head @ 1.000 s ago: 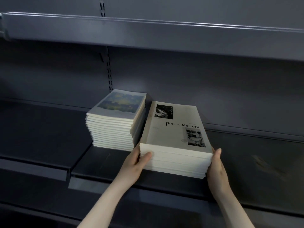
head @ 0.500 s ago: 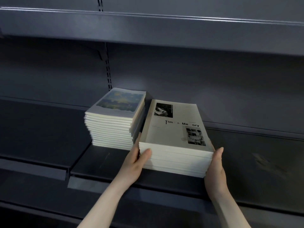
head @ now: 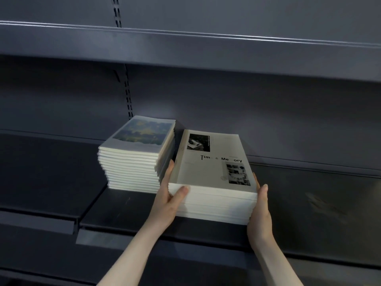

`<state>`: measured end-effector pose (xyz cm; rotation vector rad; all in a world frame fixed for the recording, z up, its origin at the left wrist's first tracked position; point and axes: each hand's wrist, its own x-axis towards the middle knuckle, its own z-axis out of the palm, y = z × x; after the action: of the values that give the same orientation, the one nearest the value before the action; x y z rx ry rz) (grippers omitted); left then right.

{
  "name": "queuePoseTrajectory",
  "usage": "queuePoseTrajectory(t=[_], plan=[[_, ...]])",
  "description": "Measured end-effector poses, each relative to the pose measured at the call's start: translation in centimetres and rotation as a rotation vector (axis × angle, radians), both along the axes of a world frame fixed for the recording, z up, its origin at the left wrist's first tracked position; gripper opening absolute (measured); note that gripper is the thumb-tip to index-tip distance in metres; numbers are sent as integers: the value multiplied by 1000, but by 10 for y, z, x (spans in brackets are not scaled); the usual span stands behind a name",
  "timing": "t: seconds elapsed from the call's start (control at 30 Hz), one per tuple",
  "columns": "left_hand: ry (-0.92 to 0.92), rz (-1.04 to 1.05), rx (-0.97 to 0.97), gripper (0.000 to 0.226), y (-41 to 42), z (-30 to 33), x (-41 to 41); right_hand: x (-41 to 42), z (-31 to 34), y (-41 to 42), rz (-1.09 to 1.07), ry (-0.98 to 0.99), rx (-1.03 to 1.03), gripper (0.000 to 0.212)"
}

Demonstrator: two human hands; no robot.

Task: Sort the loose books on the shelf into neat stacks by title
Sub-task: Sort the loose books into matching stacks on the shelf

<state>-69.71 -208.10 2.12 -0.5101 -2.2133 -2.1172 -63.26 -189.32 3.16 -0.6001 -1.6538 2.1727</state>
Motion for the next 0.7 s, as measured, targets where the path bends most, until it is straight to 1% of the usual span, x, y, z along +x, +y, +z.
queuePoseTrajectory(t=[0.07,0.17,0.3,0.4,0.47,0.53,0.6,0.63,0.67,0.7], plan=[[-2,-8,22,61,-1,1,2,1,0,0,13,10,22,56],[-20,17,31,42,2,8,6,0,2,1,25,43,39,53],[-43,41,18,44,5,9,6,-3,1,-1,18,111,88,69],[-31,69,34,42,6,8,5,-4,2,-2,2,170,150,66],[-4,93,11,54,8,7,4,-7,2,-3,-14,188,164,67],[10,116,0,58,10,8,3,-10,0,-4,-47,189,168,68],[33,137,-8,56,11,7,1,-12,1,-6,-72,183,192,60],[33,133,-16,55,10,9,2,-12,1,-5,-78,179,204,50],[18,121,-13,54,10,11,3,-12,2,-5,-73,171,208,42],[-19,107,-5,52,9,12,4,-11,2,-3,-63,158,204,40]])
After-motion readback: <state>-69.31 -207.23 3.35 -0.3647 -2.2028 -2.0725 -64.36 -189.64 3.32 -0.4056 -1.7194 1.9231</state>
